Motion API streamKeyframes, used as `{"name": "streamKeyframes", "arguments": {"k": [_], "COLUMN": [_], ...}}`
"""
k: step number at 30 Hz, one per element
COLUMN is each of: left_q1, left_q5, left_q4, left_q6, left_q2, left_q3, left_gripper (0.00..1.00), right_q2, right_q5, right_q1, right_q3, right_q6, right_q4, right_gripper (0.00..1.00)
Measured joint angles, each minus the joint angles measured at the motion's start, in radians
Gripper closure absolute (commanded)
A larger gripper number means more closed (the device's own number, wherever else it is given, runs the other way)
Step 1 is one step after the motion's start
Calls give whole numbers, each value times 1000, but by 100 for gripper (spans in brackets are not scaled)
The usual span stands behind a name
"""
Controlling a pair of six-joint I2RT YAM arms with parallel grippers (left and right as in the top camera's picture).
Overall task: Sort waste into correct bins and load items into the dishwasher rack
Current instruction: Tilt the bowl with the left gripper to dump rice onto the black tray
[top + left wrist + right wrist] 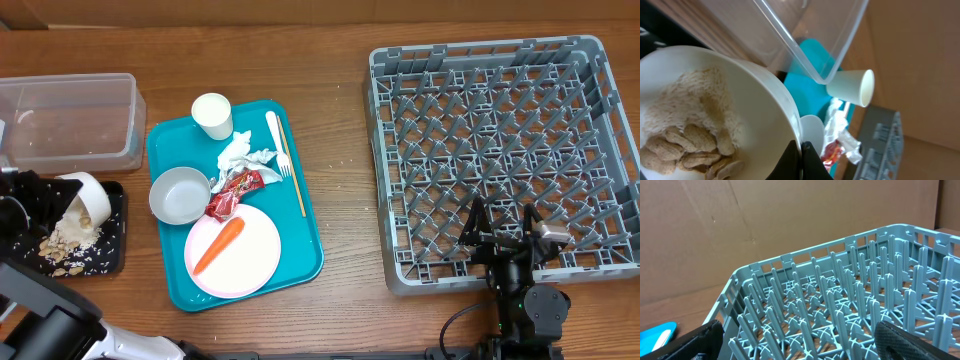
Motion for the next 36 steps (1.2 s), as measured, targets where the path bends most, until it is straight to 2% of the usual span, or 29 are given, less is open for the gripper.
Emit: {"name": "streamKeyframes", "arguments": {"k": [8, 17, 36], "left_q1": [58, 109, 163], "left_q5": [152, 320, 389], "left_q4": [81, 129, 153], "left_q6": [-17, -52, -138], "left_q2": [0, 0, 32], "left_q3": [-90, -103, -106], "left_gripper": [96, 96, 96], "right_q2": [0, 0, 0], "right_q5": [0, 0, 0], "right_q1": [0, 0, 0], "right_q3": [0, 0, 0], "right_q6": [0, 0, 0], "right_q4": [0, 0, 1], "right_gripper": [0, 0, 0]}}
